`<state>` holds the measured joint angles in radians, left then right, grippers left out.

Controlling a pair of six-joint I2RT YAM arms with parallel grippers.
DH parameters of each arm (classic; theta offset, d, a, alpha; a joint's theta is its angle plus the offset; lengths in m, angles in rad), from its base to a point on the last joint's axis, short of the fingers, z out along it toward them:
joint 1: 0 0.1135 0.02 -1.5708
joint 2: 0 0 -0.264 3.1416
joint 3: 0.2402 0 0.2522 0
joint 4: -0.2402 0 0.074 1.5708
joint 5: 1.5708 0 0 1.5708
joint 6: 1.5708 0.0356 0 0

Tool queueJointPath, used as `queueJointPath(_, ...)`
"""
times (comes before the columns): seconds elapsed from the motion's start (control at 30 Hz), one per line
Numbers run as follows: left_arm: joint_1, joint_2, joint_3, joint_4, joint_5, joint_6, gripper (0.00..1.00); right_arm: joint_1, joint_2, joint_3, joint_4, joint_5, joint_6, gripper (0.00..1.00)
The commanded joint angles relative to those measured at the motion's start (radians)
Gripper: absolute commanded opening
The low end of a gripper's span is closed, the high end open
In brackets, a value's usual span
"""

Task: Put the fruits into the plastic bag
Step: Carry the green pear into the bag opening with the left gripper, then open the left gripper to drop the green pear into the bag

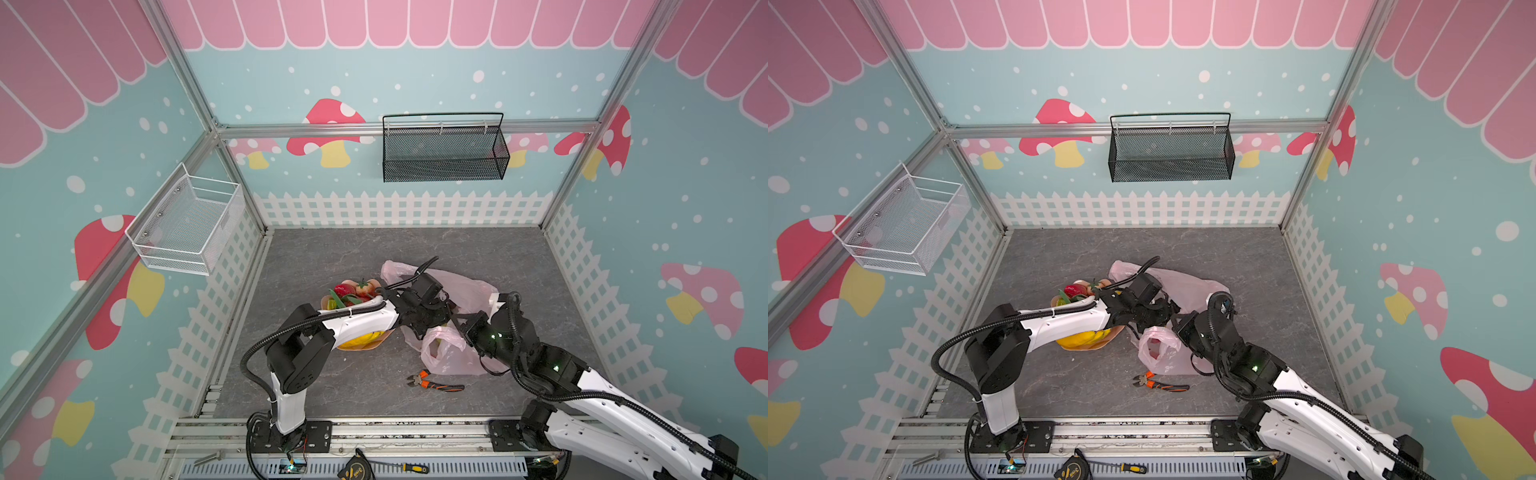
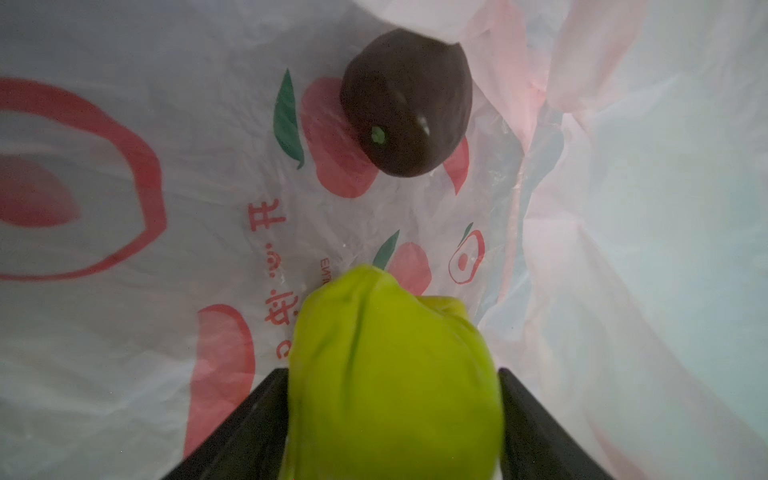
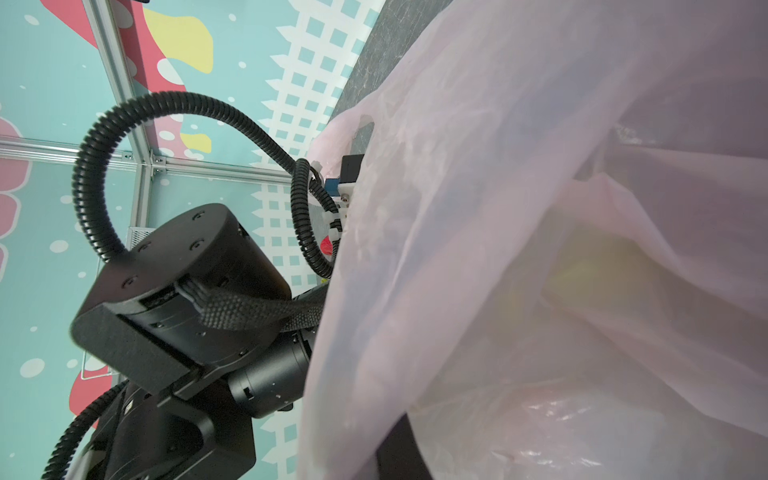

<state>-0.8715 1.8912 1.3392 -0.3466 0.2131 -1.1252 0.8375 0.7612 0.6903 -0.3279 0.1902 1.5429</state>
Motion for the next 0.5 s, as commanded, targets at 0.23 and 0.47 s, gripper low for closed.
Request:
queueJointPath(0.23,0.000,-0.021,0.058,-0.031,-0.004,-0.002,0.92,-0.003,-0.022,-0.020,0.022,0.024,0.023,0.00)
queueJointPath(0.47,0.002,-0.071,0.101,-0.119,-0.025,0.071,0.92,-0.004,-0.035,-0.029,0.021,0.032,0.029,0.00)
